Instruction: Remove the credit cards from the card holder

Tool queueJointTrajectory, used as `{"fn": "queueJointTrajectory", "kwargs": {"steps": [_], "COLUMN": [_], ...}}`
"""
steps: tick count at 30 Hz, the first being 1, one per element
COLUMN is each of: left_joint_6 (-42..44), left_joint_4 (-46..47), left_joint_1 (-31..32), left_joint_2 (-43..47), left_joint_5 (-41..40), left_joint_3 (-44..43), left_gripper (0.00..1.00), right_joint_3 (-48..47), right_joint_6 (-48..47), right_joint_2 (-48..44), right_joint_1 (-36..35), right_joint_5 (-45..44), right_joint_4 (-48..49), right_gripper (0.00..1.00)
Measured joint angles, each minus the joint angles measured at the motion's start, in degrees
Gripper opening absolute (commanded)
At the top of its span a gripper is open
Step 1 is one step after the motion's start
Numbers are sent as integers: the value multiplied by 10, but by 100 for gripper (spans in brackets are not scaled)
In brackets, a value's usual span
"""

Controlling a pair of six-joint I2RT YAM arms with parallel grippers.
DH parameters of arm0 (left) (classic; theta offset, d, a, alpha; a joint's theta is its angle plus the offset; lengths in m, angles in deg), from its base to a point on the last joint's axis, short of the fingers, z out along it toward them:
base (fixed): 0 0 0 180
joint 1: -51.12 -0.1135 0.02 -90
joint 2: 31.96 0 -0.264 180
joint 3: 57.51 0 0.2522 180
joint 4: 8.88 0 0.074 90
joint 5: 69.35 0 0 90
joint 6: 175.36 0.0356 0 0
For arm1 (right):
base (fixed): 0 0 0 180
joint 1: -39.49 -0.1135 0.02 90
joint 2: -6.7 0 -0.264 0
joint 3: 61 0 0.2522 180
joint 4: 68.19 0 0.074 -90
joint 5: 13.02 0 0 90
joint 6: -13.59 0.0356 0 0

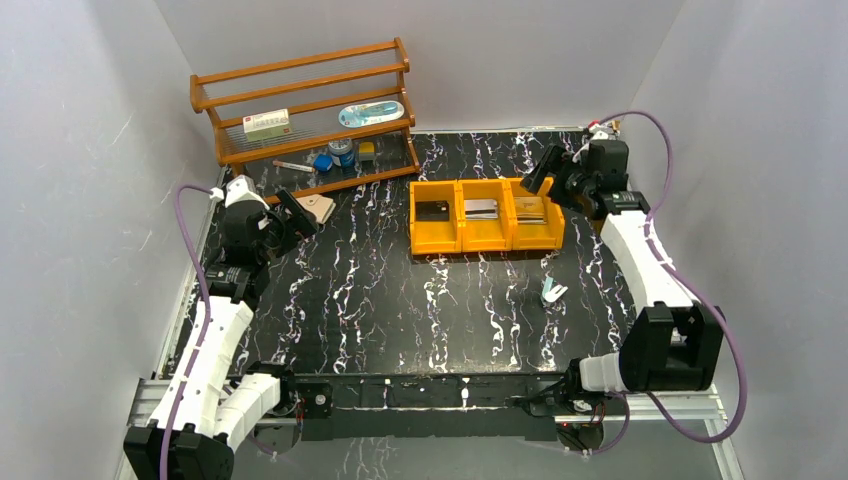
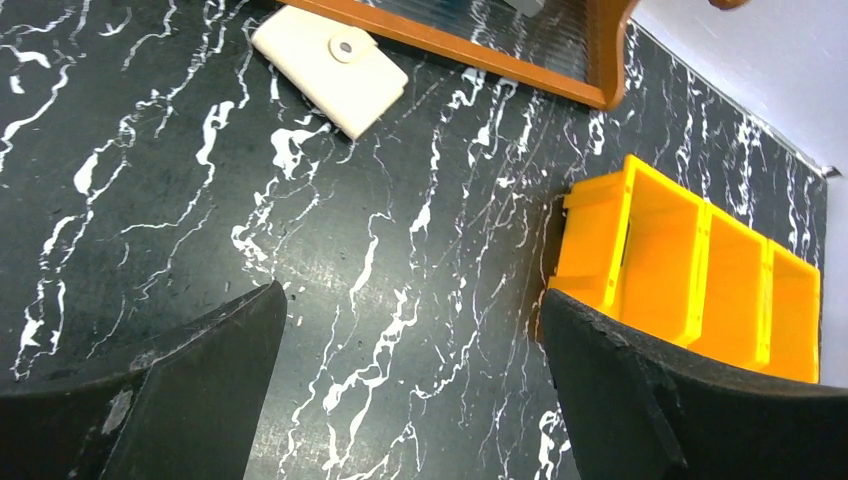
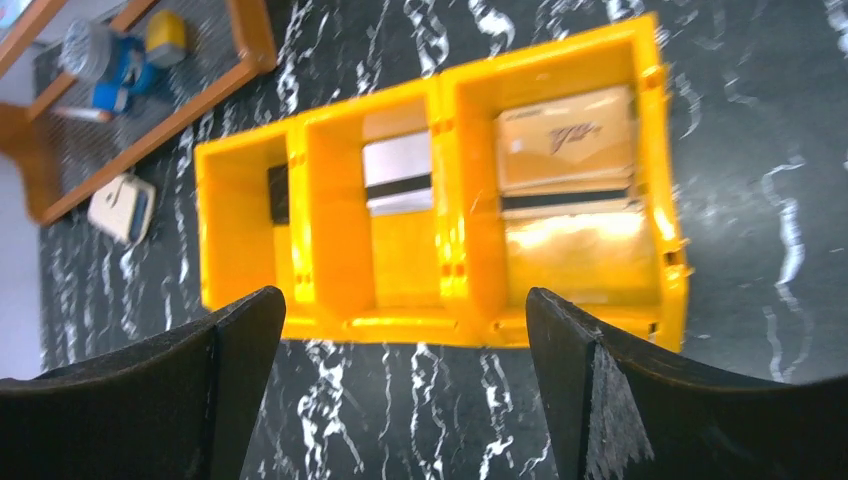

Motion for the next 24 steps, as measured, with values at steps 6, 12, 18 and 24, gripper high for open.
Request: {"fn": "queueJointTrajectory", "kwargs": {"steps": [6,12,18,24], "left_joint_6": [-14,-12,-6,13], "left_joint_4": [-5,15,10,-8], "left_joint_1": [0,0,0,0], "left_joint_2": [0,14,10,9], "left_joint_5": [-26,25,50,52], "left_joint_3": [-2,27,29,22], "left_gripper": [98,98,99,98], "right_joint_3": [63,17,-65,-136], "right_joint_6": [35,35,23,12], "right_joint_2": [-16,80,180,254], "right_joint_1": [-13,-101,-169,-200], "right_joint_5": [87,73,31,-6], "right_joint_4": [30,9,-21,-48], "right_gripper": [98,98,98,95]}}
